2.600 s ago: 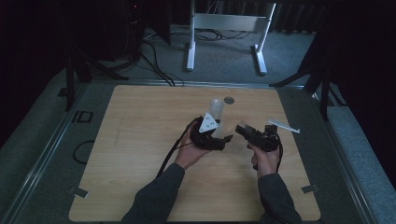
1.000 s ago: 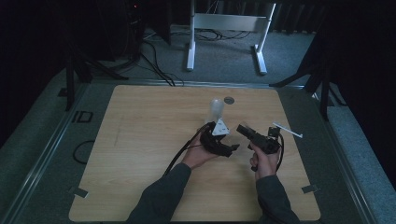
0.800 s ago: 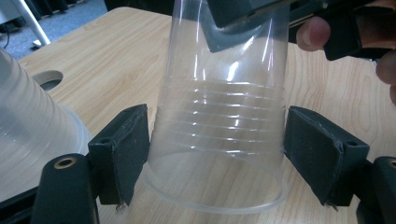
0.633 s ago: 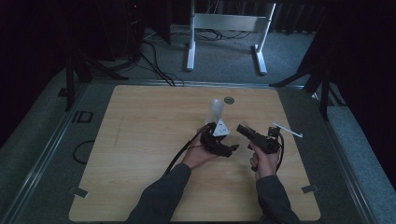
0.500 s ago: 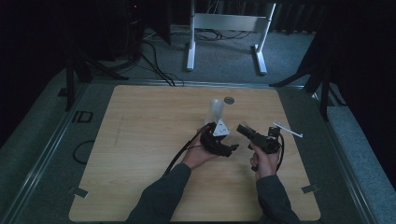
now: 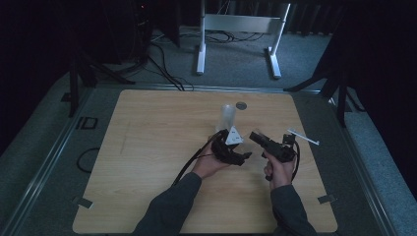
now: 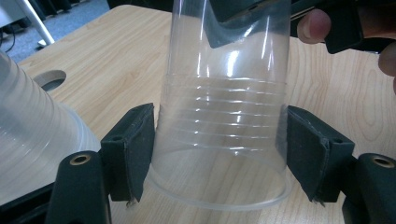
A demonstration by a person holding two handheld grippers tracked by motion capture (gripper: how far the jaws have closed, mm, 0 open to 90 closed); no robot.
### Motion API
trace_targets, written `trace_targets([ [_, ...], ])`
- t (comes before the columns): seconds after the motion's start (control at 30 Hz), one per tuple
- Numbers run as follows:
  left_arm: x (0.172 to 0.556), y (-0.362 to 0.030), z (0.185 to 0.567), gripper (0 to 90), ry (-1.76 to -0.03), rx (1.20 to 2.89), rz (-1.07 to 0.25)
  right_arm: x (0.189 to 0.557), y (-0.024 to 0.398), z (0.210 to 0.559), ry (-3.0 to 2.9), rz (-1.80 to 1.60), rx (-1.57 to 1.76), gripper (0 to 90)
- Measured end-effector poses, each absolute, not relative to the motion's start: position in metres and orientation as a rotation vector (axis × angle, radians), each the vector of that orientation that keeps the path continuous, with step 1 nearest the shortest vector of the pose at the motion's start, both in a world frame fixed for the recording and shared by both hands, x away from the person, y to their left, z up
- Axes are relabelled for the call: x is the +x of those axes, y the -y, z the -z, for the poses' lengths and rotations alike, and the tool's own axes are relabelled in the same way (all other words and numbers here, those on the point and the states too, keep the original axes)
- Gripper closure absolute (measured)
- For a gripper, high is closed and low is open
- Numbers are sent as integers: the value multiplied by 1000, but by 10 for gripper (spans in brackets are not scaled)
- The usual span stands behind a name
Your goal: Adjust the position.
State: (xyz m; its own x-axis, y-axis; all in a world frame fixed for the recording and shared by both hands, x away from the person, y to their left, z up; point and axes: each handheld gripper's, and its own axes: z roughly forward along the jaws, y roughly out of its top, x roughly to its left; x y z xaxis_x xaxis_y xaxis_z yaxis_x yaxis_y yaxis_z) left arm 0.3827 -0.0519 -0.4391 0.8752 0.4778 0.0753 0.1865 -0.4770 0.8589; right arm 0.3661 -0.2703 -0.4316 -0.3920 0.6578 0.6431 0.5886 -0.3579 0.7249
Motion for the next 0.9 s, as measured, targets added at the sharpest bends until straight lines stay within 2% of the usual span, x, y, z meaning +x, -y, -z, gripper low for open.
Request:
trace_targets([
  [0.9,385,40,433,303,-478,2061,-398,359,277,431,-1936,-1869,1514,276],
])
